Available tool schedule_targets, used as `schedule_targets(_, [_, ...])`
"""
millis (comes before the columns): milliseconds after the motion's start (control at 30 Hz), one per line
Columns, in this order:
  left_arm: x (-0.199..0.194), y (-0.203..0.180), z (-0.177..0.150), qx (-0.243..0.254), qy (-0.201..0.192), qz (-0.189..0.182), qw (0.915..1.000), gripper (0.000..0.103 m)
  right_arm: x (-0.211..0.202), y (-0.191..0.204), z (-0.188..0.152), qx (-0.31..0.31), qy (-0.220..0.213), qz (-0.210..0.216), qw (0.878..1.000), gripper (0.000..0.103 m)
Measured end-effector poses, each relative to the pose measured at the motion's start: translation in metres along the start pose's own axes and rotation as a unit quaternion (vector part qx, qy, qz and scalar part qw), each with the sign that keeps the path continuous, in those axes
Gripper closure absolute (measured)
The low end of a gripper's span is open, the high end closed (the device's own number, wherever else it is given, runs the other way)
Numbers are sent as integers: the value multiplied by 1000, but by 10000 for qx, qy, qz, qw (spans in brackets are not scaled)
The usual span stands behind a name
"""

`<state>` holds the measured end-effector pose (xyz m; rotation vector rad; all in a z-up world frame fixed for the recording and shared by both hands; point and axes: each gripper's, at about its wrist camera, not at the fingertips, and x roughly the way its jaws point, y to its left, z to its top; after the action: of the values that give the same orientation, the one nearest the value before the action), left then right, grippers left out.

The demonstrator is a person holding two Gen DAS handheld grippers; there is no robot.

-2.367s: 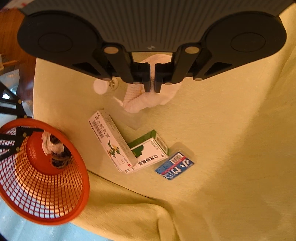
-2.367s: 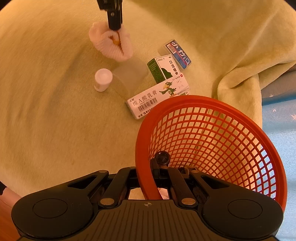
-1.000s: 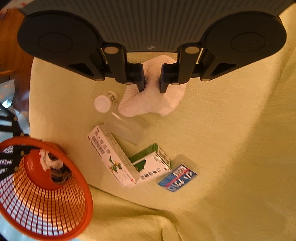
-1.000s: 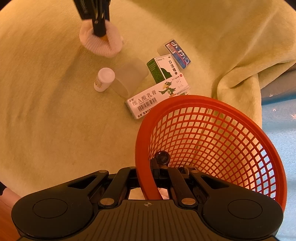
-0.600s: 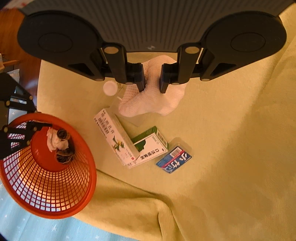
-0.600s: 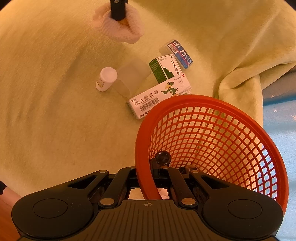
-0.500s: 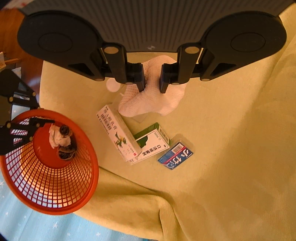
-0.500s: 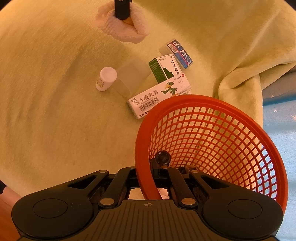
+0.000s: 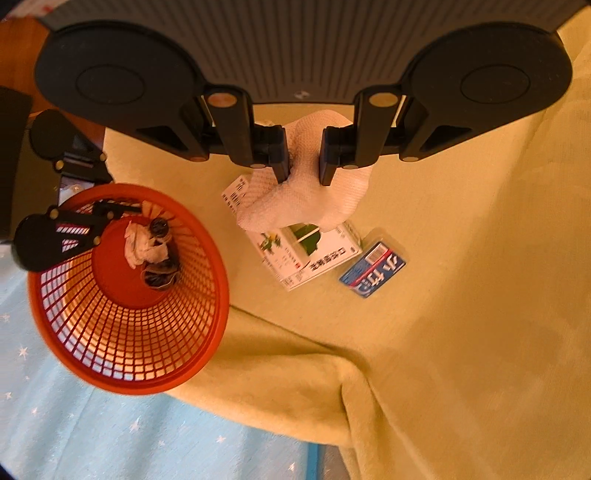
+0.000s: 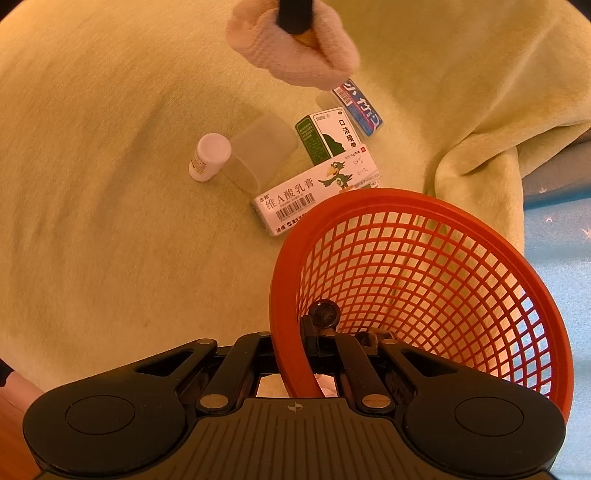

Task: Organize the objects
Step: 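Carry the white cloth with the left gripper and release it into the basket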

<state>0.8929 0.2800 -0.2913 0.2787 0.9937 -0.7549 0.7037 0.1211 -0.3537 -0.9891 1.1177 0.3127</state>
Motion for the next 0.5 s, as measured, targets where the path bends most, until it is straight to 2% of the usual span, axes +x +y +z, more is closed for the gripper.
schedule_targets(500, [-13,-26,26,80,-296,-434,9986,90,1,1,0,25,-15,9,10000,103])
